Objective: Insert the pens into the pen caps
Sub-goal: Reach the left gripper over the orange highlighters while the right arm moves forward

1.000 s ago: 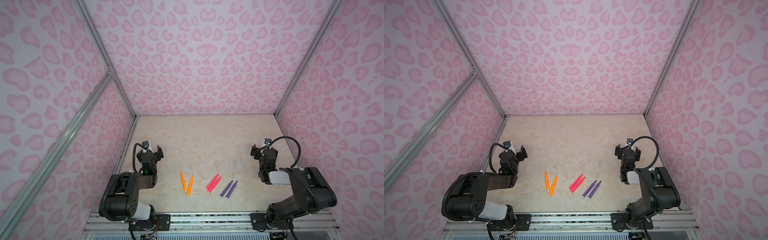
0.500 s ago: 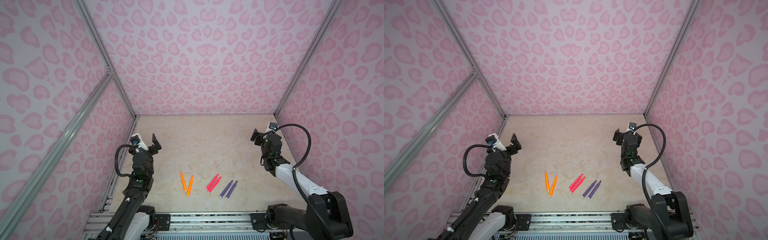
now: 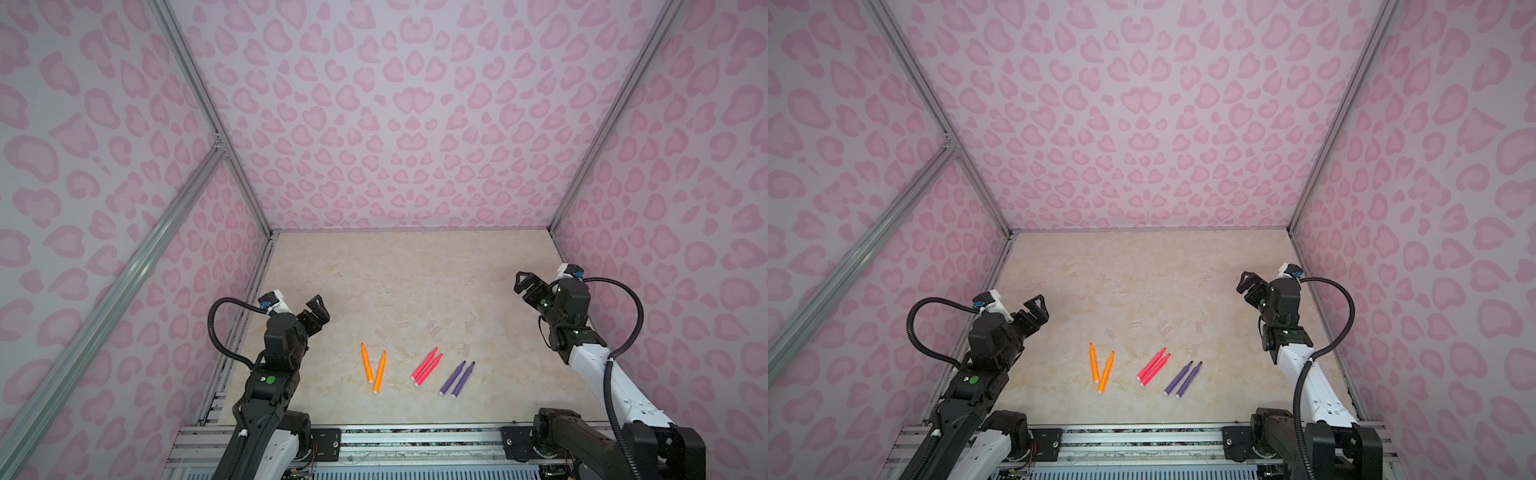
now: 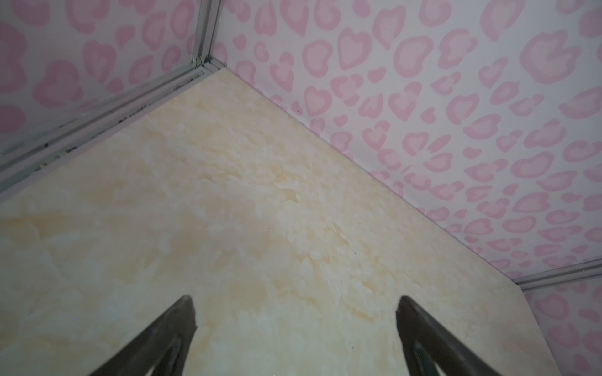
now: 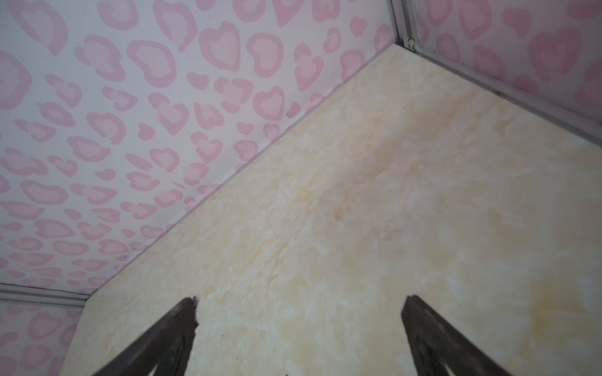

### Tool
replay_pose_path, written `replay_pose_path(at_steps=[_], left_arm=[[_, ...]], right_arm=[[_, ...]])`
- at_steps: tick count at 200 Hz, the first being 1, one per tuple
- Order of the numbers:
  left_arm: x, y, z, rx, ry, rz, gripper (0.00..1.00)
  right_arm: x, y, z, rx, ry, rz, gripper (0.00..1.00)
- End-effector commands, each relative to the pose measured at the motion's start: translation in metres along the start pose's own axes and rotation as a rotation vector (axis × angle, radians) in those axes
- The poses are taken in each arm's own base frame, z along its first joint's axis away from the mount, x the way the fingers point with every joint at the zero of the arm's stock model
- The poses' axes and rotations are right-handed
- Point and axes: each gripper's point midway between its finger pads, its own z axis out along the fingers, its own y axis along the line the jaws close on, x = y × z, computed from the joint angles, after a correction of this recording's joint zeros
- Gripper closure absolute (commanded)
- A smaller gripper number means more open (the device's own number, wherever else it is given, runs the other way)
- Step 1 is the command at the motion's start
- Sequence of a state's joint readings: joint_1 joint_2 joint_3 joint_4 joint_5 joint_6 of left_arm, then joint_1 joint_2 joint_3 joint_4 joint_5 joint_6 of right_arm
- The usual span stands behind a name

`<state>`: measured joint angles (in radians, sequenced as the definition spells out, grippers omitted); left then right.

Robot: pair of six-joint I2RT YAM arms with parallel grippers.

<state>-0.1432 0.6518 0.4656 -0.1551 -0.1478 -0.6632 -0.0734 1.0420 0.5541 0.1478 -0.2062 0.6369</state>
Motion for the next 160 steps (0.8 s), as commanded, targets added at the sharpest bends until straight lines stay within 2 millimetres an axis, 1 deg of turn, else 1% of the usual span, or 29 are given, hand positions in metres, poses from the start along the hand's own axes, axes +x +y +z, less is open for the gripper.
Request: replay_pose_path(at_steps=[1,9,25,31,46,59,63,78,94,109,113,122,130,133,135,137,138,141,144,145,146,147,148,149,150,151,152,154,160], left_arm=[[0.05,0.004,0.004,-0.012,0.22,-0.047,0.05],[0.061,0.003,0.006,-0.022,0.256,-0.032,0.05],[0.081,0.009,0.008,-0.079,0.305,0.008,0.06],[0.087,0.011,0.008,-0.097,0.314,0.022,0.07],[0.103,0.012,0.007,-0.118,0.326,0.049,0.06],[0.117,0.012,0.004,-0.128,0.339,0.065,0.06],[0.122,0.012,0.003,-0.13,0.345,0.071,0.07],[0.137,0.014,-0.001,-0.144,0.35,0.098,0.09],[0.154,0.019,-0.006,-0.172,0.364,0.127,0.1],[0.168,0.017,-0.011,-0.182,0.377,0.15,0.12],[0.171,0.017,-0.012,-0.187,0.382,0.156,0.14],[0.18,0.016,-0.013,-0.197,0.395,0.176,0.16],[0.186,0.014,-0.015,-0.21,0.401,0.197,0.17],[0.186,0.009,-0.015,-0.206,0.399,0.197,0.17],[0.189,0.011,-0.015,-0.217,0.403,0.207,0.17],[0.188,0.007,-0.015,-0.212,0.402,0.209,0.17],[0.19,0.009,-0.015,-0.222,0.407,0.218,0.18],[0.189,0.004,-0.015,-0.218,0.406,0.219,0.18],[0.192,0.005,-0.015,-0.231,0.413,0.237,0.19],[0.191,0.001,-0.015,-0.224,0.41,0.233,0.19],[0.193,0.004,-0.014,-0.237,0.416,0.246,0.19],[0.191,0.0,-0.014,-0.231,0.414,0.242,0.19],[0.193,0.002,-0.014,-0.241,0.418,0.252,0.2],[0.191,-0.002,-0.014,-0.234,0.415,0.246,0.2],[0.194,0.001,-0.014,-0.246,0.42,0.259,0.2],[0.192,-0.003,-0.014,-0.241,0.418,0.255,0.21],[0.194,0.0,-0.014,-0.252,0.423,0.267,0.21],[0.192,-0.005,-0.014,-0.252,0.42,0.264,0.22],[0.193,-0.002,-0.014,-0.296,0.42,0.282,0.25]], right_arm=[[0.002,0.043,-0.006,-0.194,-0.014,-0.007,0.0],[0.01,0.047,-0.003,-0.17,0.011,-0.024,0.0],[0.026,0.058,0.006,-0.092,0.063,-0.085,0.0],[0.033,0.068,0.009,-0.088,0.078,-0.122,0.0],[0.052,0.086,0.02,-0.089,0.128,-0.178,0.0],[0.068,0.107,0.03,-0.14,0.19,-0.191,0.02],[0.072,0.115,0.033,-0.165,0.209,-0.191,0.04],[0.086,0.132,0.045,-0.192,0.244,-0.192,0.13],[0.101,0.153,0.055,-0.208,0.278,-0.23,0.18],[0.119,0.171,0.064,-0.223,0.324,-0.274,0.23],[0.121,0.177,0.065,-0.232,0.327,-0.28,0.25],[0.131,0.184,0.069,-0.234,0.355,-0.296,0.27],[0.137,0.192,0.071,-0.247,0.373,-0.304,0.29],[0.138,0.195,0.071,-0.253,0.375,-0.305,0.29],[0.139,0.196,0.071,-0.254,0.377,-0.307,0.29],[0.142,0.197,0.072,-0.257,0.381,-0.311,0.3],[0.143,0.198,0.072,-0.257,0.383,-0.312,0.3],[0.145,0.2,0.072,-0.261,0.387,-0.316,0.3],[0.147,0.201,0.072,-0.264,0.39,-0.32,0.31],[0.147,0.202,0.072,-0.266,0.391,-0.321,0.31],[0.148,0.202,0.072,-0.267,0.392,-0.322,0.31],[0.149,0.203,0.072,-0.267,0.392,-0.325,0.32],[0.149,0.203,0.072,-0.267,0.394,-0.325,0.32],[0.15,0.203,0.072,-0.268,0.395,-0.327,0.32],[0.15,0.203,0.072,-0.268,0.395,-0.327,0.32],[0.151,0.204,0.071,-0.268,0.397,-0.329,0.33],[0.151,0.204,0.072,-0.268,0.397,-0.33,0.33],[0.151,0.205,0.072,-0.267,0.395,-0.331,0.33],[0.153,0.205,0.071,-0.262,0.397,-0.336,0.34]])
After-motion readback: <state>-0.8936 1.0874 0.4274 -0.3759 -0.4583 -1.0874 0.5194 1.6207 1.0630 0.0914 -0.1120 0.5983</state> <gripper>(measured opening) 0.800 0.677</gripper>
